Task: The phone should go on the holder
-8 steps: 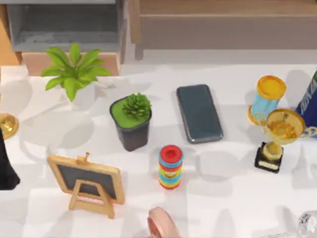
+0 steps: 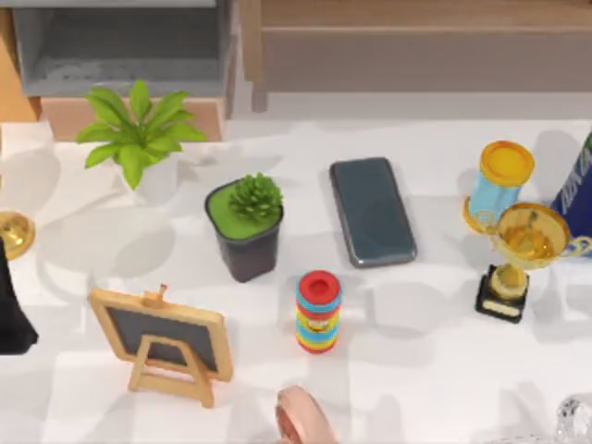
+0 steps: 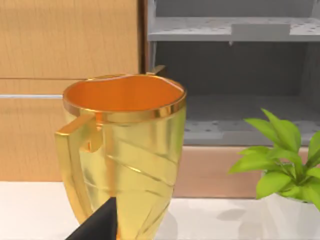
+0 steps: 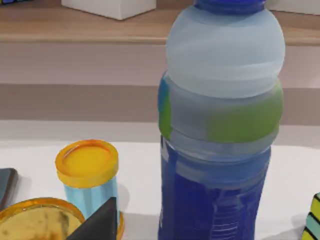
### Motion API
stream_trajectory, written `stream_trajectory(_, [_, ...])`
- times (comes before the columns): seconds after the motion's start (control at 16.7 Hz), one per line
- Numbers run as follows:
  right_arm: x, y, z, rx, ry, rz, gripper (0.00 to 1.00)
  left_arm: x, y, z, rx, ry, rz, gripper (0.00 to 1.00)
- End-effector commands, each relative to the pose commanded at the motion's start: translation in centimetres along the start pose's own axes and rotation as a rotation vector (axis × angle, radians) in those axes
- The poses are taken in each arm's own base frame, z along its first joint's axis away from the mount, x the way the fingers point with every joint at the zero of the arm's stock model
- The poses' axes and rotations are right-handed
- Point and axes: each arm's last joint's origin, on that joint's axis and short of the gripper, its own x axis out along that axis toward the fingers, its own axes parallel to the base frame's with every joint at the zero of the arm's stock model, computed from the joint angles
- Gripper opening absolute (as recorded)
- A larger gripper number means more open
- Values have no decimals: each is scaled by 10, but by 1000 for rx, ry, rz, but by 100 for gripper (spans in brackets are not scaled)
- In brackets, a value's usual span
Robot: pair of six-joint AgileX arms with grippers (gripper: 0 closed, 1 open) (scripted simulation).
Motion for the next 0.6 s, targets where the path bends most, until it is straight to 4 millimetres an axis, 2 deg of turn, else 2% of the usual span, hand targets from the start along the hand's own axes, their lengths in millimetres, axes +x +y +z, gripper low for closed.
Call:
stream_trajectory(0.18, [5,10,45,-3,185,62,100,0,0,0,0,0,0,100])
stream_trajectory(0.3, [18,22,83,-8,325,117,100,0,0,0,0,0,0,100])
stream_trajectory(0.42, [40,40,122,-17,471,173,100,0,0,0,0,0,0,100])
stream_trajectory(0.6, [90,78,168,-41,684,242,100,0,0,0,0,0,0,100])
